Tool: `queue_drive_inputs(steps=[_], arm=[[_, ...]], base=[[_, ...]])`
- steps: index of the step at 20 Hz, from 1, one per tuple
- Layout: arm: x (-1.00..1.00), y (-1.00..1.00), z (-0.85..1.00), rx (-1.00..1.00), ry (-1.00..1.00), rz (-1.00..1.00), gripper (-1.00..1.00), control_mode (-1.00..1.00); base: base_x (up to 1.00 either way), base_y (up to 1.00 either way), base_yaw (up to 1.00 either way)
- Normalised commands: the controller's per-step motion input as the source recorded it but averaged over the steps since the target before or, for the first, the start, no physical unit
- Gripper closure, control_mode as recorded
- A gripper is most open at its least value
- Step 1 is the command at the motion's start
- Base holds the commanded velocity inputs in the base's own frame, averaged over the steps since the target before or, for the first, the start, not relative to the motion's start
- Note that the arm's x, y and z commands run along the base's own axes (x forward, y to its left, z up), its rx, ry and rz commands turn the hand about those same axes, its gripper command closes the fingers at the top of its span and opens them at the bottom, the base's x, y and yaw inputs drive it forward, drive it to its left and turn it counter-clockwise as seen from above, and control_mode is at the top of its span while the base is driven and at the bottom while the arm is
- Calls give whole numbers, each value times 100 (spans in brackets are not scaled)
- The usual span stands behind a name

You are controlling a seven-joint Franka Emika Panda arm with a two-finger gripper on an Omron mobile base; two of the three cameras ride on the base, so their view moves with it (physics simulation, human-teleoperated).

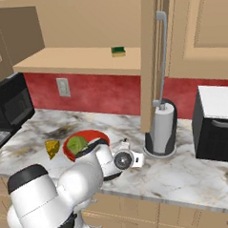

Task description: Pick the cheese from the fridge and the cheese grater from the cabinet and place them next to the salad bowl.

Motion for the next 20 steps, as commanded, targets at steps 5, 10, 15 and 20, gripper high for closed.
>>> queue_drive_inputs(steps=[5, 10, 15, 20], arm=[[3, 15, -29, -2, -4, 0, 100, -100], [-1, 6, -13, -7, 1, 0, -100, -100], [-5, 2, 2, -6, 10, 0, -100, -100], [-17, 0, 4, 0, 11, 0, -100, -100]], base=[[0, 0, 0], [0, 0, 0], [0, 0, 0], [0, 0, 0]])
